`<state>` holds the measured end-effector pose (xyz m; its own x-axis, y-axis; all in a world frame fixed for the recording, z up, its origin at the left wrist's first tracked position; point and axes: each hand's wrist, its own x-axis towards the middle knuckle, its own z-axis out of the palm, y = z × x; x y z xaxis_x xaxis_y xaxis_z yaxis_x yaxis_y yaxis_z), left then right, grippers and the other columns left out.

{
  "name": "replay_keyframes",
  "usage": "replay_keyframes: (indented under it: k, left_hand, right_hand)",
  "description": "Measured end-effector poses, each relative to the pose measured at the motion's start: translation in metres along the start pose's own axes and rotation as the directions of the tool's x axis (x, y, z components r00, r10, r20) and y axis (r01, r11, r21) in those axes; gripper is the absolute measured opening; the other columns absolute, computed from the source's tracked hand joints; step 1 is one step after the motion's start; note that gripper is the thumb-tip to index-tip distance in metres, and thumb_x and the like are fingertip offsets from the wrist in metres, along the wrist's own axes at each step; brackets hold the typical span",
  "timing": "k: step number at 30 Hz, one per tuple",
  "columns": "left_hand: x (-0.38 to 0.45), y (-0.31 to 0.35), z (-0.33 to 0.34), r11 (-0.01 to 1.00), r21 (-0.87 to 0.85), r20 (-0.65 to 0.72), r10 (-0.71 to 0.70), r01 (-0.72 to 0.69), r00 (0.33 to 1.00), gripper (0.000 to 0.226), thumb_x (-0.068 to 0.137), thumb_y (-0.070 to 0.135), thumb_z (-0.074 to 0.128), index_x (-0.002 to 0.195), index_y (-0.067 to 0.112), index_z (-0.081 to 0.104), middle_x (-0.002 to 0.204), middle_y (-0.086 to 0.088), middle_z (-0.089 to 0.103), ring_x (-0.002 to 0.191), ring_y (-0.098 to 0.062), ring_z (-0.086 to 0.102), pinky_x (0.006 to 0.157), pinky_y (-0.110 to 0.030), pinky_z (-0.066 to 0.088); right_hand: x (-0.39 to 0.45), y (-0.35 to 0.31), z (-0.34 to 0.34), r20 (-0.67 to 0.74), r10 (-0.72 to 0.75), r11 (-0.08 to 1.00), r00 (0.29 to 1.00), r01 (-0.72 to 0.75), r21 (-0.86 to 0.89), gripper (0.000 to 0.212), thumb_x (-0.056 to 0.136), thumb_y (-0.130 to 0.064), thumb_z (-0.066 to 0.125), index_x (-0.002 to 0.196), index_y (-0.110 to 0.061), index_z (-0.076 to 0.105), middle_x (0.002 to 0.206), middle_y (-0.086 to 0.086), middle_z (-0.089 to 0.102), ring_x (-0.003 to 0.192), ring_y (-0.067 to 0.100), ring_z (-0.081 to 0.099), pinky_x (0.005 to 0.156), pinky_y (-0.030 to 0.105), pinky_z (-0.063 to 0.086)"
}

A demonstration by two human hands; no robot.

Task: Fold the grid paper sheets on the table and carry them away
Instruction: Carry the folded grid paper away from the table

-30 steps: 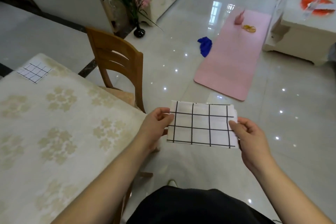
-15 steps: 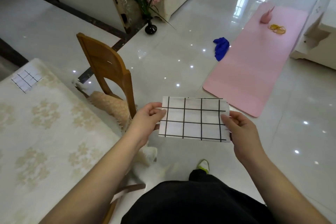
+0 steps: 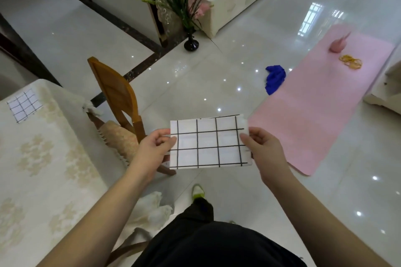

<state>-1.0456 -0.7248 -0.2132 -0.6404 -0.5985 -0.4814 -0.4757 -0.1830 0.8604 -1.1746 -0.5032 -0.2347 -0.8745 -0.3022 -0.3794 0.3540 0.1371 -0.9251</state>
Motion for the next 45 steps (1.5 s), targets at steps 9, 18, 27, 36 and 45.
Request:
replay_keyframes:
  k: [9, 18, 27, 36, 45]
  left_hand:
    - [0.110, 0.036, -0.021, 0.952, -0.299, -0.085, -0.092, 0.063, 0.992, 0.016, 0.093, 0.014, 0.063, 0.109, 0.017, 0.065, 0.100, -0.007, 0.072, 0.086, -0.022, 0.068, 0.076, -0.038, 0.056]
    - [0.206, 0.094, -0.052, 0.947, -0.317, -0.099, -0.088, 0.052, 0.991, 0.017, 0.095, 0.017, 0.060, 0.109, 0.010, 0.064, 0.096, -0.011, 0.072, 0.074, -0.015, 0.069, 0.061, -0.029, 0.056]
    - [0.290, 0.133, -0.054, 0.948, -0.316, -0.258, -0.114, 0.028, 0.960, 0.012, 0.094, 0.015, 0.060, 0.106, 0.014, 0.064, 0.100, -0.009, 0.073, 0.088, -0.025, 0.069, 0.082, -0.046, 0.056]
    - [0.389, 0.190, -0.031, 0.962, -0.270, -0.353, -0.126, 0.028, 0.927, 0.019, 0.092, 0.008, 0.064, 0.110, 0.012, 0.060, 0.105, -0.017, 0.065, 0.093, -0.030, 0.064, 0.079, -0.043, 0.055]
    - [0.453, 0.239, -0.029, 0.959, -0.284, -0.466, -0.118, -0.021, 0.877, 0.019, 0.093, 0.008, 0.061, 0.110, 0.016, 0.059, 0.116, -0.021, 0.063, 0.092, -0.027, 0.066, 0.074, -0.032, 0.055]
  right_hand:
    - [0.112, -0.037, 0.065, 0.103, 0.037, 0.996, 0.994, -0.028, -0.082, 0.010, 0.092, -0.013, 0.064, 0.100, -0.015, 0.070, 0.096, 0.014, 0.074, 0.086, 0.029, 0.071, 0.088, 0.058, 0.054]
    - [0.210, -0.097, 0.136, 0.170, 0.009, 0.989, 0.985, 0.015, -0.145, 0.011, 0.093, -0.016, 0.064, 0.102, -0.016, 0.071, 0.095, 0.009, 0.075, 0.092, 0.032, 0.071, 0.087, 0.055, 0.056]
    - [0.316, -0.139, 0.186, 0.274, -0.071, 0.962, 0.959, 0.138, -0.234, 0.007, 0.089, -0.017, 0.068, 0.094, -0.021, 0.072, 0.078, 0.008, 0.070, 0.073, 0.018, 0.065, 0.079, 0.047, 0.056]
    - [0.457, -0.185, 0.215, 0.368, -0.037, 0.964, 0.929, 0.131, -0.233, 0.007, 0.089, -0.022, 0.068, 0.095, -0.024, 0.071, 0.072, -0.003, 0.067, 0.066, 0.010, 0.059, 0.065, 0.032, 0.047]
    - [0.550, -0.231, 0.257, 0.497, -0.003, 0.954, 0.868, 0.152, -0.259, 0.009, 0.087, -0.027, 0.067, 0.095, -0.029, 0.072, 0.087, 0.004, 0.074, 0.088, 0.029, 0.070, 0.084, 0.052, 0.057]
